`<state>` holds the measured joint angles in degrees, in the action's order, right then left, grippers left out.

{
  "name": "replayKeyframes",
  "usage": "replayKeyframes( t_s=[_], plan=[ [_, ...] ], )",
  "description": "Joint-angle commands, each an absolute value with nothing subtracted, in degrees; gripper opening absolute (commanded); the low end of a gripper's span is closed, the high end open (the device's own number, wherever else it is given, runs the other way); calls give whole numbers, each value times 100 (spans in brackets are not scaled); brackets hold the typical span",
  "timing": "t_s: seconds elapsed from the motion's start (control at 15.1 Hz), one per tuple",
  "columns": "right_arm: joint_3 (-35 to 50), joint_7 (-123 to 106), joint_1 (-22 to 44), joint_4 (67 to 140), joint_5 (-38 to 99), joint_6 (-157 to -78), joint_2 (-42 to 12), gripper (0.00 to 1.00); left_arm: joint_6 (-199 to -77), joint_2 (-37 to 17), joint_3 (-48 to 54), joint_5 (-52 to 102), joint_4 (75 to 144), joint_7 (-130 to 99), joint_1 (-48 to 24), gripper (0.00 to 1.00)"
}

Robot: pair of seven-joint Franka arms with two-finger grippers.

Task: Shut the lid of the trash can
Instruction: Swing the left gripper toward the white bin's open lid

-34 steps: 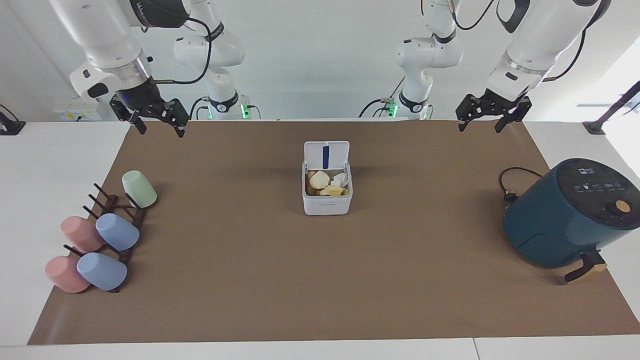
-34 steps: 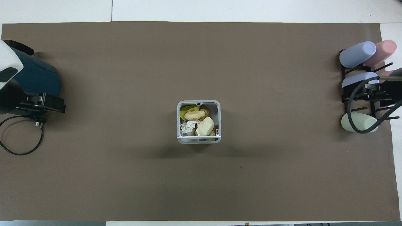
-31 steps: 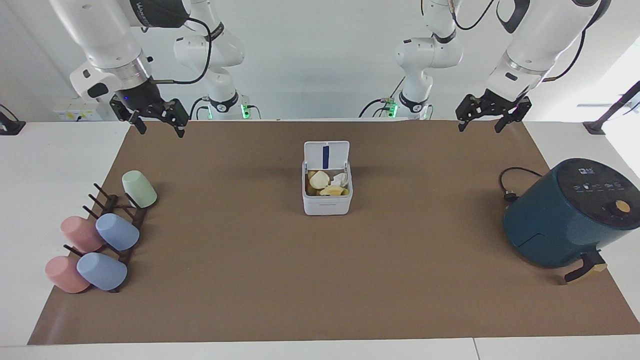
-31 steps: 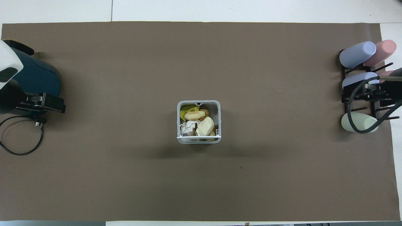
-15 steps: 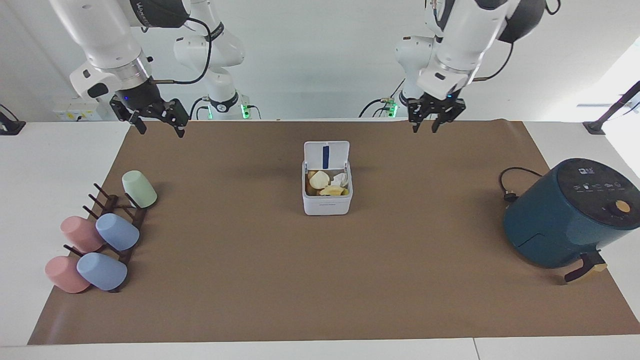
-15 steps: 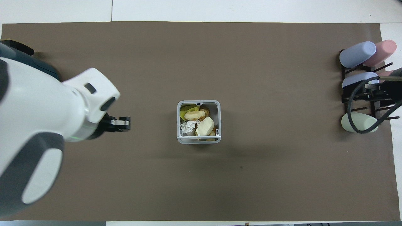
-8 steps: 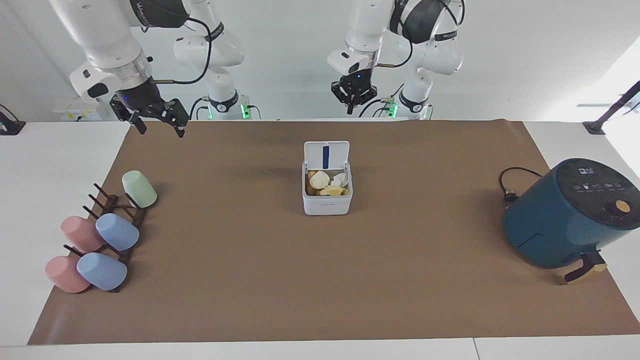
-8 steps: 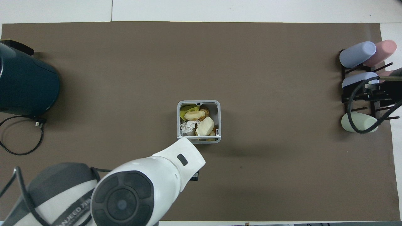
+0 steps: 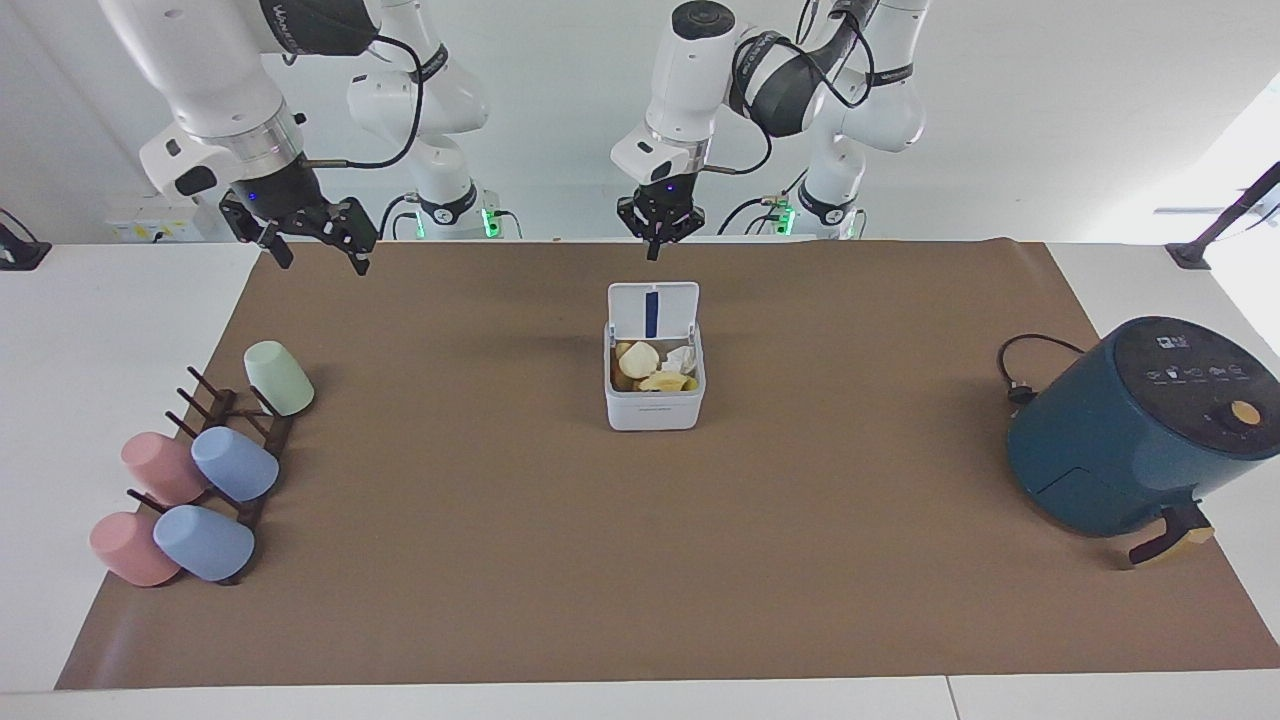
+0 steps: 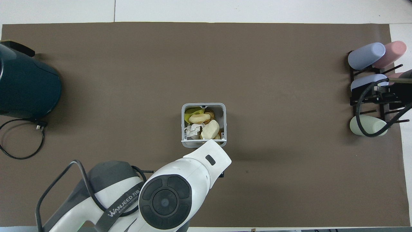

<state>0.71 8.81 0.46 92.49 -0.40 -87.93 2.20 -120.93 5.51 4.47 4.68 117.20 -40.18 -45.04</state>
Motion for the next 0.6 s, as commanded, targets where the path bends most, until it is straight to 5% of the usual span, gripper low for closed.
replayKeyframes(
  t_s=[0.0,0.53],
  plan=[
    [97,756,0,9264,-44,-8815,220,100,-12365,466,387,554,11611,-4026,-4238,0],
    [97,756,0,9264,-44,-8815,220,100,-13059,-237,378,650,11268,-4052,-3727,0]
  ],
)
